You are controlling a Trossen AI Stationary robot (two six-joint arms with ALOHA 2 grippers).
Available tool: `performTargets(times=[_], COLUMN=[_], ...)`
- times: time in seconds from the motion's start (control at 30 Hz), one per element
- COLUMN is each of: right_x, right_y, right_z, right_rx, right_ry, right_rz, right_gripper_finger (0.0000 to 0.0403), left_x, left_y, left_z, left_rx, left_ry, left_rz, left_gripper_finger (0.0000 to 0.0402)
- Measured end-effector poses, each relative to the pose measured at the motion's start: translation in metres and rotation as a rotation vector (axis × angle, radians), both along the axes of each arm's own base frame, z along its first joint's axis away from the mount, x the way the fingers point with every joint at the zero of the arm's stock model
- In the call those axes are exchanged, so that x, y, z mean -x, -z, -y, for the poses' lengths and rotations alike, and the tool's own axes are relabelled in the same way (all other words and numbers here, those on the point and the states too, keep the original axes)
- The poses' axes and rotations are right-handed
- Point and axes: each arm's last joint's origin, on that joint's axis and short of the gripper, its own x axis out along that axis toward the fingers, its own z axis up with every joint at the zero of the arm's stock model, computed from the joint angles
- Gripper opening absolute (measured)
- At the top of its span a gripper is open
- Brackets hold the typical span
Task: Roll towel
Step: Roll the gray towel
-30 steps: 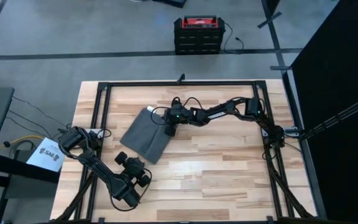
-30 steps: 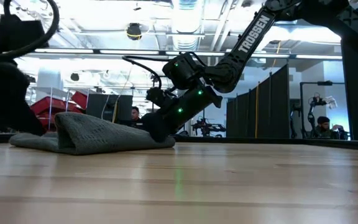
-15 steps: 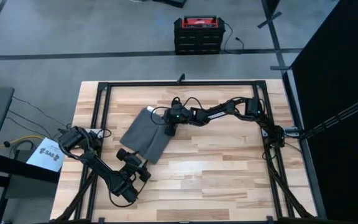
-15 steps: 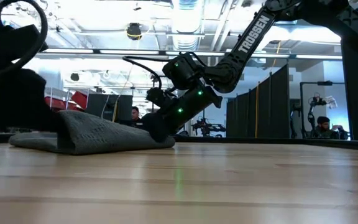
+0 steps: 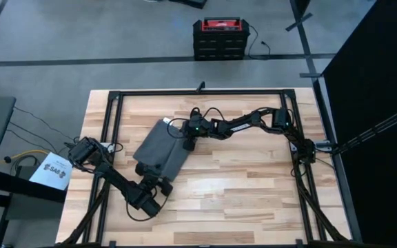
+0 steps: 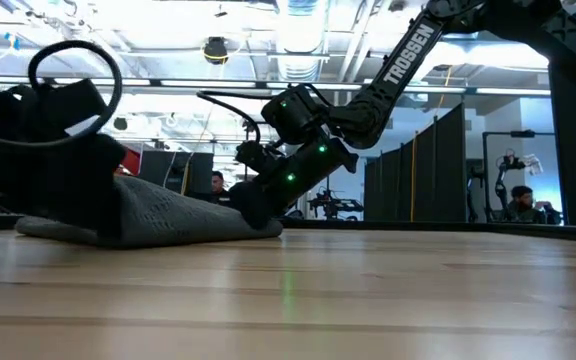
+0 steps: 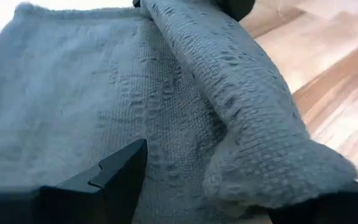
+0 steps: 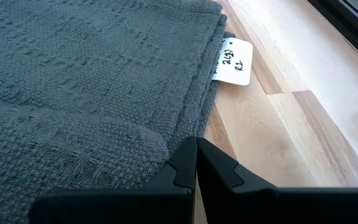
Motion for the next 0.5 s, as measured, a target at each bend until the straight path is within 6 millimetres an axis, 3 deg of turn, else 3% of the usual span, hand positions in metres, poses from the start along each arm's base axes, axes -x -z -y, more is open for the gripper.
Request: performTargets(times=[0.17, 0.4, 0.5], right_x=[0.0, 0.0001, 0.0001], right_y=[0.0001, 0.0001, 0.0002], right_z=[0.0, 0.0, 0.0], right_rx=[0.0, 0.0, 0.0], right_ry=[0.0, 0.0, 0.0], right_rz=[-0.001, -0.002, -0.002], right_gripper_finger=[0.0, 0.0, 0.0], left_x=[0.0012, 0.0044, 0.004], left_y=[0.0003, -0.0006, -0.0007], left_z=[0.0011, 0.0027, 0.0029], left_rx=[0.148, 0.252, 0.259], left_ry=[-0.133, -0.237, -0.242], left_rz=[0.173, 0.328, 0.354], left_gripper_finger=[0.0212, 0.0022, 0.0013])
